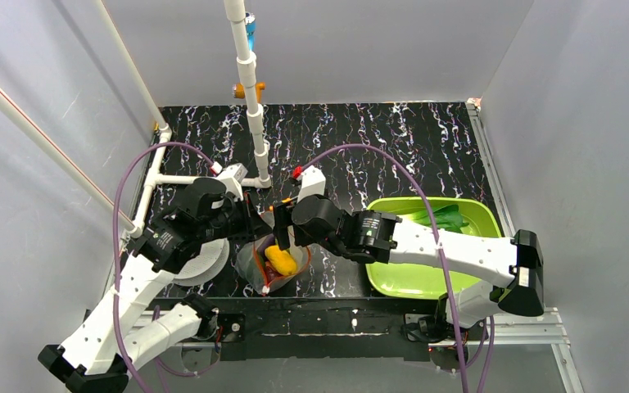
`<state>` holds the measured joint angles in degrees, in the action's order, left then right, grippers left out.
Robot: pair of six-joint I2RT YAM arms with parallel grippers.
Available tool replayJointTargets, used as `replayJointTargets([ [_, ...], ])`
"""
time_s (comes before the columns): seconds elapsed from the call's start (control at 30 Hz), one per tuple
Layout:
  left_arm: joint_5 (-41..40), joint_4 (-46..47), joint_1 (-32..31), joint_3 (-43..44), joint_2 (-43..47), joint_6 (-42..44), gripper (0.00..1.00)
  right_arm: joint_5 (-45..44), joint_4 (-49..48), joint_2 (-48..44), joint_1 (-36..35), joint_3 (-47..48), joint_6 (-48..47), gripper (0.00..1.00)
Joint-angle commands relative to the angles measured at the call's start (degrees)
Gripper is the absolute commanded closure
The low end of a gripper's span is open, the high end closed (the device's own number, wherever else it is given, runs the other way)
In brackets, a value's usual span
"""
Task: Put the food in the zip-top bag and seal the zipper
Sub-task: Adjust the zipper food storage bag at the center of the board.
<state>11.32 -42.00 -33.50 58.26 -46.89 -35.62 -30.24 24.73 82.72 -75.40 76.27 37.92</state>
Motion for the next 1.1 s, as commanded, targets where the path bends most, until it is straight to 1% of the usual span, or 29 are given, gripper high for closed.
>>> replayJointTargets([
  [0.0,0.8,1.0,-0.1,2.2,1.6,0.2,1.00,-2.7,6.5,-1.6,0.0,3.8,-3.9,0.13],
  [0.1,0.6,0.9,0.0,2.4,1.4,0.4,1.00,-2.9,9.3,-2.7,1.1,2.4,-3.9,0.11],
  [0.17,0.9,1.0,-0.1,2.5,1.0,0.5,1.00,0.4,8.9,-3.4,2.6,0.1,-3.7,0.16],
  [0.23,1.2,1.1,-0.1,2.7,0.4,0.6,1.00,5.7,6.8,-3.8,3.3,-1.9,-3.4,0.22],
  [0.3,1.6,1.2,-0.1,2.9,-0.2,0.6,1.00,9.0,5.0,-3.6,3.4,-2.9,-2.5,0.24],
  [0.37,2.1,1.4,-0.1,3.0,-0.5,0.5,1.00,11.3,3.0,-2.8,3.4,-3.6,-1.9,0.25],
  [0.43,2.6,1.5,-0.1,3.1,-0.7,0.3,1.00,13.2,2.3,-0.9,3.4,-2.9,-1.6,0.29],
  [0.47,2.9,1.5,-0.1,3.1,-0.7,0.2,1.00,13.8,3.0,0.4,3.3,-1.9,-1.6,0.33],
  [0.5,3.2,1.4,0.0,3.2,-0.8,0.3,1.00,14.2,4.3,1.7,3.3,-0.4,-1.7,0.39],
  [0.53,3.6,1.2,-0.1,3.3,-0.8,0.4,1.00,14.3,6.0,2.9,3.3,1.2,-1.7,0.49],
  [0.6,4.9,0.5,-0.1,4.0,-0.9,1.5,1.00,12.3,10.6,4.4,3.3,4.8,-0.6,0.76],
  [0.63,5.7,0.2,-0.1,4.2,-1.1,2.2,1.00,10.8,12.1,4.4,3.3,5.8,0.4,0.85],
  [0.67,6.6,0.0,-0.1,4.4,-1.1,2.7,0.97,9.5,13.1,3.9,3.4,6.1,1.4,0.93],
  [0.7,7.3,0.0,-0.1,4.5,-1.0,3.2,0.92,9.3,13.2,3.0,3.8,6.1,2.3,0.99],
  [0.77,8.3,0.0,-0.1,4.5,-0.8,4.3,0.78,12.3,11.8,0.4,5.3,5.0,3.7,0.99],
  [0.83,9.1,-0.4,-0.1,5.6,-0.8,6.9,0.61,20.0,7.8,-3.2,8.7,1.8,6.9,0.99],
  [0.9,8.9,-2.4,0.0,8.9,-1.8,12.0,0.48,27.1,4.2,-7.0,13.1,-2.7,12.6,0.99],
  [0.97,7.9,-4.9,0.0,12.9,-3.6,17.2,0.41,32.2,1.3,-10.7,17.2,-6.3,18.6,0.99],
  [1.0,8.0,-5.4,0.0,14.7,-4.5,19.9,0.39,33.3,0.0,-11.9,19.3,-7.6,21.2,0.99],
  [1.07,9.4,-4.9,-0.1,16.5,-6.2,24.4,0.36,33.0,0.0,-13.7,21.0,-8.5,25.3,0.99],
])
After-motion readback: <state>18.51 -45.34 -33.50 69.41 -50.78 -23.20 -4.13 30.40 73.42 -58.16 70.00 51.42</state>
